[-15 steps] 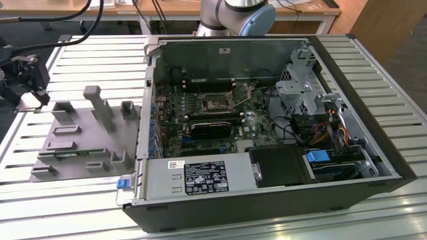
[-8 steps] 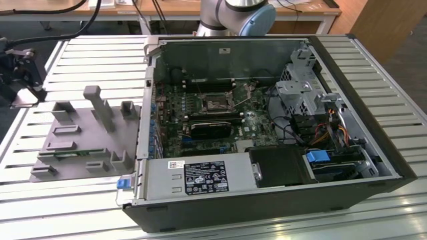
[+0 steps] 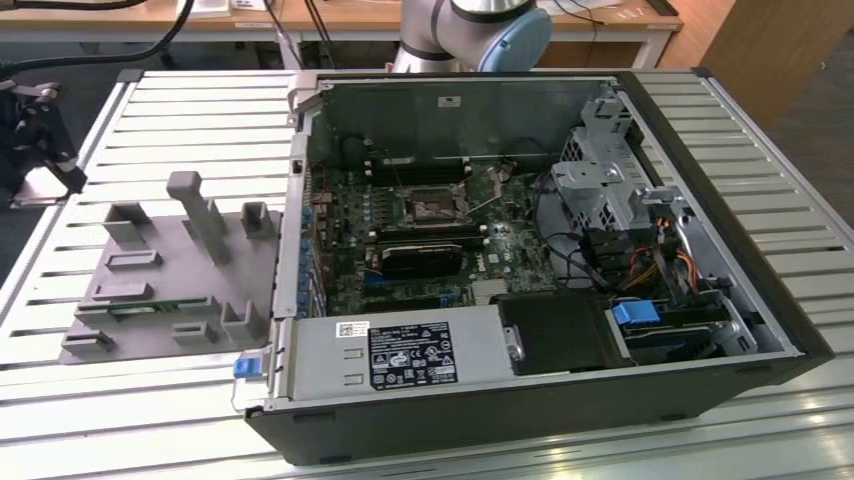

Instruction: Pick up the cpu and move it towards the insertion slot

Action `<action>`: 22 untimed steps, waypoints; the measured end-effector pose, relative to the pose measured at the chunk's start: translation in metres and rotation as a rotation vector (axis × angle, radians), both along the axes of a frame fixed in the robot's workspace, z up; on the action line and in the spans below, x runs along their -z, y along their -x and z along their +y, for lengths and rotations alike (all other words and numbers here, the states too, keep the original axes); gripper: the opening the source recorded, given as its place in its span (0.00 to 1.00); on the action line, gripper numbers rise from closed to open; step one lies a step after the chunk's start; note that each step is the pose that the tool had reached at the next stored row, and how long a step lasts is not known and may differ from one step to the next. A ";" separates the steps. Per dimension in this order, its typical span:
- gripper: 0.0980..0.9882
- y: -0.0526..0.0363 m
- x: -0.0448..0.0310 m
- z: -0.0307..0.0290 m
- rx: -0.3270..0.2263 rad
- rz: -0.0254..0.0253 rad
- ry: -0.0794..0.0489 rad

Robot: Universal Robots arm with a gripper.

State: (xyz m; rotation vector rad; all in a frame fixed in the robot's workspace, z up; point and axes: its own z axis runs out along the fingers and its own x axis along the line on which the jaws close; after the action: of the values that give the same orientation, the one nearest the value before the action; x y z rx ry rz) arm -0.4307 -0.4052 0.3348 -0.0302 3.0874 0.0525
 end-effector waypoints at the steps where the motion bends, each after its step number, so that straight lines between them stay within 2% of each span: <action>1: 0.50 0.0000 -0.0017 0.0000 0.000 -0.0002 0.000; 22: 0.50 0.0000 -0.0411 0.0000 0.000 -0.0043 0.000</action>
State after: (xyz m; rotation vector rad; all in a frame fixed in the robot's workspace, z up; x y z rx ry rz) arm -0.4307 -0.4052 0.3759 -0.0302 3.0831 0.0524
